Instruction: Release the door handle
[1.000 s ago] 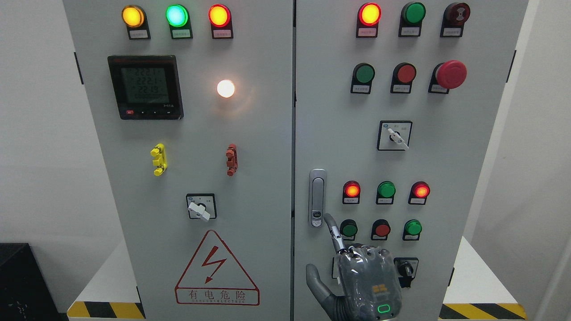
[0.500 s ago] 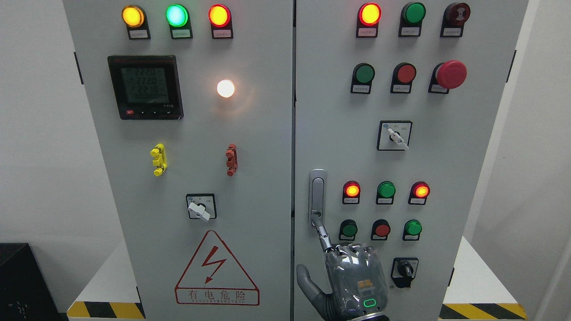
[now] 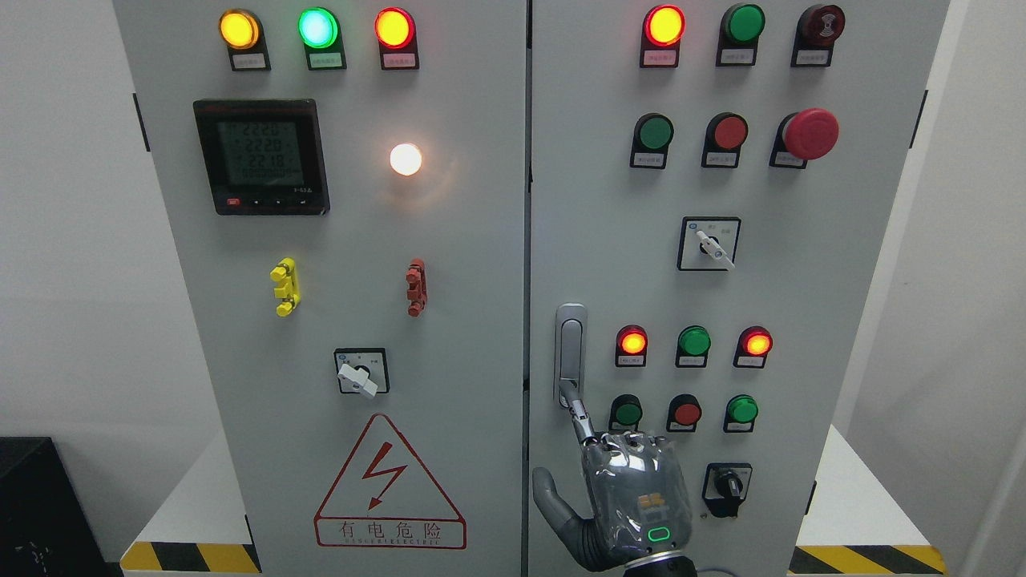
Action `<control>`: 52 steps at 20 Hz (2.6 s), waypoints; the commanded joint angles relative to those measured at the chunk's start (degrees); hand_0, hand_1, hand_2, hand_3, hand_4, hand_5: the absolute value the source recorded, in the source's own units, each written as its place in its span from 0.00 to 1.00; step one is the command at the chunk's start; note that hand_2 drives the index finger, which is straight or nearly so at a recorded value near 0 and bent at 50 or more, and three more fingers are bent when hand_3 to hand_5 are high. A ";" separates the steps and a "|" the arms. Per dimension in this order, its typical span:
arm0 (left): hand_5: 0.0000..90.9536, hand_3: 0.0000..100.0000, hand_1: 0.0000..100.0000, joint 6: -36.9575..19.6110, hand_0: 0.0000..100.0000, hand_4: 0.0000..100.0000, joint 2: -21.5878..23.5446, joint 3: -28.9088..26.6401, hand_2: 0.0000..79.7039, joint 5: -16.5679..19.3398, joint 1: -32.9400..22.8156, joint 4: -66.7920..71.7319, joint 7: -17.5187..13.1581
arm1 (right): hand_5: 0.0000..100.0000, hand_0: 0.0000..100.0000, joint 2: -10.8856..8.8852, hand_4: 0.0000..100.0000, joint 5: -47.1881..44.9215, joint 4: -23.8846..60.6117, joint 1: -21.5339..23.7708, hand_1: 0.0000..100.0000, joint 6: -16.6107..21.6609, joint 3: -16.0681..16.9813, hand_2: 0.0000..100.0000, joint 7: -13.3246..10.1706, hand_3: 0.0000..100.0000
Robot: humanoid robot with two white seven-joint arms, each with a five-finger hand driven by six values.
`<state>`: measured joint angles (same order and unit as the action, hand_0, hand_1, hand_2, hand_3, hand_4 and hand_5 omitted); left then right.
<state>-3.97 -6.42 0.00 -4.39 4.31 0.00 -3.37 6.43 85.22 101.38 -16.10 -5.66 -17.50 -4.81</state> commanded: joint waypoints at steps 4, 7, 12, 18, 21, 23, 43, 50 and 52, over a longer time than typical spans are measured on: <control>0.00 0.09 0.00 0.02 0.00 0.01 0.00 1.23 0.03 0.00 0.00 -1.14 0.03 | 0.97 0.46 -0.01 1.00 0.03 -1.45 -0.42 0.30 -0.14 -0.16 0.03 -0.02 1.00; 0.00 0.09 0.00 0.02 0.00 0.01 0.00 1.23 0.03 0.00 0.00 -1.14 0.03 | 0.97 0.46 -0.01 1.00 0.03 -1.88 -0.42 0.30 -0.32 -0.16 0.03 0.07 1.00; 0.00 0.09 0.00 0.02 0.00 0.01 0.00 1.23 0.03 0.00 0.00 -1.14 0.03 | 0.97 0.46 -0.01 1.00 0.03 -1.89 -0.86 0.30 -0.58 0.27 0.05 1.03 1.00; 0.00 0.08 0.00 0.02 0.00 0.01 0.00 1.23 0.03 0.00 0.00 -1.14 0.03 | 0.97 0.46 -0.01 1.00 0.03 -1.89 -0.60 0.30 -0.58 0.63 0.05 1.74 1.00; 0.00 0.09 0.00 0.02 0.00 0.01 0.00 1.23 0.03 0.00 0.00 -1.14 0.03 | 0.97 0.46 -0.01 1.00 0.03 -1.80 -0.42 0.30 -0.58 0.80 0.05 1.65 1.00; 0.00 0.09 0.00 0.02 0.00 0.01 0.00 1.23 0.03 0.00 0.00 -1.14 0.03 | 0.97 0.46 -0.01 1.00 -0.06 -1.80 -0.25 0.30 -0.58 0.89 0.05 1.65 1.00; 0.00 0.09 0.00 0.02 0.00 0.01 0.00 1.23 0.03 0.00 0.00 -1.14 0.03 | 0.97 0.46 -0.01 1.00 -0.32 -1.80 0.63 0.31 -0.58 0.89 0.07 2.09 1.00; 0.00 0.09 0.00 0.02 0.00 0.01 0.00 1.23 0.03 0.00 0.00 -1.14 0.03 | 0.97 0.46 -0.01 1.00 -0.50 -1.71 0.81 0.31 -0.58 0.89 0.08 3.06 1.00; 0.00 0.09 0.00 0.02 0.00 0.01 0.00 1.23 0.03 0.00 0.00 -1.14 0.03 | 0.97 0.45 -0.01 1.00 -0.50 -1.71 0.81 0.32 -0.58 0.80 0.08 3.14 1.00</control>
<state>-3.97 -6.42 0.00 -4.39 4.31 0.00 -3.37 6.42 84.80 100.42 -15.38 -6.29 -16.62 -1.89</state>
